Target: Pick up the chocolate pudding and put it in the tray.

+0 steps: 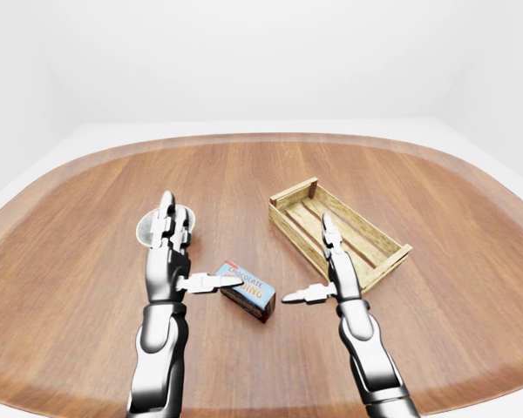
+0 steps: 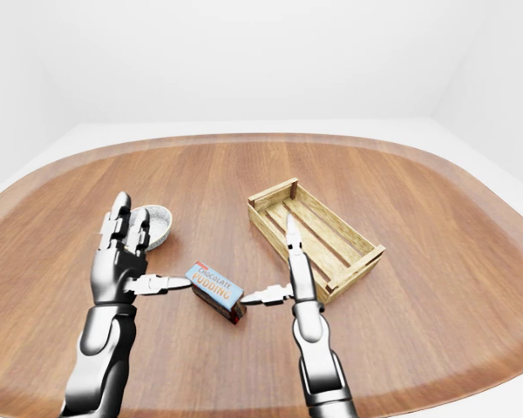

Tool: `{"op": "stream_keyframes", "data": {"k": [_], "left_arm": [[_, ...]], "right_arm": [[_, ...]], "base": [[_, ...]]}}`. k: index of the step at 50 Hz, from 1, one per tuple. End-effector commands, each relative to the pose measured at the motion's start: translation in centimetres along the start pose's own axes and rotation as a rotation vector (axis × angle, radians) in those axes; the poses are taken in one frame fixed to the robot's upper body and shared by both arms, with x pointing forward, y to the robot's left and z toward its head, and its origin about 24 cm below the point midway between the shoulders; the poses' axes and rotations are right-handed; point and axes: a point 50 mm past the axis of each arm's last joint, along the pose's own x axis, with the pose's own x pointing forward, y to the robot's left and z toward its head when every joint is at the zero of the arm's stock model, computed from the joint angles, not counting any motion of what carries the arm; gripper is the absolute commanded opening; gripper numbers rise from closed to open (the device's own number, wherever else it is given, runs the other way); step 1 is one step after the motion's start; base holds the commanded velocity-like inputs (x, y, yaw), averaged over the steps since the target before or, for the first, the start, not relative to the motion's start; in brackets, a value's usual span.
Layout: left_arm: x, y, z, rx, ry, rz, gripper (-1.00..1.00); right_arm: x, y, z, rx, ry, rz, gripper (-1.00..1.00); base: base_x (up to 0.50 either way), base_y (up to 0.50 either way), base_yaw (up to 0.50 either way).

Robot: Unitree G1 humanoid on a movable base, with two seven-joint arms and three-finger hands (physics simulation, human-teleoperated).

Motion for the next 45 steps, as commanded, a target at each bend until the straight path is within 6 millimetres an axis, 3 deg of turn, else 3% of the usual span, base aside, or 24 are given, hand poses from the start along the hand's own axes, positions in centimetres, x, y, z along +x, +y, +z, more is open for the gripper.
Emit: {"op": "stream_keyframes", "data": {"k": [1, 2, 3, 5, 6, 8, 9, 14, 15, 19, 22, 24, 26, 28, 29, 31, 33, 34, 35, 37, 38, 40, 42, 45], "left_arm": [[0.0, 0.0, 0.1, 0.003, -0.005, 0.001, 1.00], [0.0, 0.0, -0.1, 0.002, 0.005, 0.000, 1.00], [0.0, 0.0, 0.0, 0.003, -0.001, 0.000, 1.00], [0.0, 0.0, 0.2, 0.003, -0.007, 0.000, 1.00], [0.0, 0.0, 0.2, 0.003, -0.009, 0.000, 1.00], [0.0, 0.0, 0.3, 0.004, -0.012, 0.000, 1.00], [0.0, 0.0, 0.3, 0.004, -0.012, 0.000, 1.00], [0.0, 0.0, 0.3, 0.003, -0.011, 0.000, 1.00], [0.0, 0.0, 0.5, 0.004, -0.022, -0.001, 1.00], [0.0, 0.0, 0.5, 0.004, -0.022, 0.000, 1.00], [0.0, 0.0, 0.5, 0.005, -0.023, -0.001, 1.00], [0.0, 0.0, 0.5, 0.004, -0.023, 0.000, 1.00], [0.0, 0.0, 0.5, 0.004, -0.023, 0.000, 1.00], [0.0, 0.0, 0.5, 0.004, -0.023, 0.000, 1.00], [0.0, 0.0, 0.5, 0.004, -0.023, 0.000, 1.00], [0.0, 0.0, 0.5, 0.004, -0.023, 0.000, 1.00], [0.0, 0.0, 0.5, 0.004, -0.023, 0.000, 1.00], [0.0, 0.0, 0.5, 0.004, -0.023, 0.000, 1.00], [0.0, 0.0, 0.5, 0.004, -0.022, 0.000, 1.00], [0.0, 0.0, 0.5, 0.004, -0.023, -0.001, 1.00], [0.0, 0.0, 0.5, 0.004, -0.023, 0.000, 1.00], [0.0, 0.0, 0.5, 0.005, -0.023, 0.000, 1.00], [0.0, 0.0, 0.5, 0.004, -0.023, 0.000, 1.00], [0.0, 0.0, 0.5, 0.004, -0.023, 0.000, 1.00]], "right_arm": [[-0.1, 0.9, -0.8, -0.007, 0.035, 0.025, 1.00], [-0.1, 0.9, -0.5, -0.006, 0.025, 0.028, 1.00], [-0.2, 1.1, -2.0, -0.012, 0.087, 0.029, 1.00], [-0.1, 1.1, -0.9, -0.005, 0.042, 0.033, 1.00], [-0.2, 1.3, -2.2, -0.013, 0.098, 0.034, 1.00], [-0.1, 1.4, -0.9, -0.006, 0.039, 0.040, 1.00], [-0.1, 1.6, -1.7, -0.011, 0.078, 0.042, 1.00], [-0.1, 1.9, -1.2, -0.013, 0.055, 0.056, 1.00], [-0.2, 2.1, -2.5, -0.021, 0.110, 0.058, 1.00], [-0.3, 2.7, -4.0, -0.037, 0.175, 0.070, 1.00], [0.0, 2.8, -2.6, -0.026, 0.117, 0.081, 1.00], [-0.1, 3.1, -3.9, -0.037, 0.176, 0.086, 1.00], [0.2, 3.2, -2.4, -0.021, 0.108, 0.097, 1.00], [0.1, 3.4, -3.6, -0.029, 0.165, 0.100, 1.00], [0.3, 3.3, -2.5, -0.017, 0.117, 0.104, 1.00], [0.3, 3.5, -2.4, -0.011, 0.114, 0.110, 1.00], [0.1, 3.9, -4.7, -0.025, 0.215, 0.116, 1.00], [0.2, 4.0, -3.7, -0.015, 0.173, 0.123, 1.00], [0.1, 4.1, -4.9, -0.021, 0.227, 0.126, 1.00], [0.4, 4.2, -3.4, 0.000, 0.161, 0.134, 1.00], [0.2, 4.4, -5.1, -0.012, 0.236, 0.137, 1.00], [0.4, 4.5, -4.5, -0.003, 0.212, 0.141, 1.00], [0.3, 4.8, -5.7, -0.014, 0.271, 0.147, 1.00], [0.4, 5.0, -6.0, -0.011, 0.287, 0.155, 1.00]], "base": [[0.00, 0.00, 0.00], [0.00, 0.00, 0.00], [0.00, 0.00, 0.00], [0.00, 0.00, 0.00], [0.00, 0.00, 0.00], [0.00, 0.00, 0.00], [0.00, 0.00, 0.00], [0.00, 0.00, 0.00], [0.00, 0.00, 0.00], [0.00, 0.00, 0.00], [0.00, 0.00, 0.00], [0.00, 0.00, 0.00], [0.00, 0.00, 0.00], [0.00, 0.00, 0.00], [0.00, 0.00, 0.00], [0.00, 0.00, 0.00], [0.00, 0.00, 0.00], [0.00, 0.00, 0.00], [0.00, 0.00, 0.00], [0.00, 0.00, 0.00], [0.00, 0.00, 0.00], [0.00, 0.00, 0.00], [0.00, 0.00, 0.00], [0.00, 0.00, 0.00]]}}
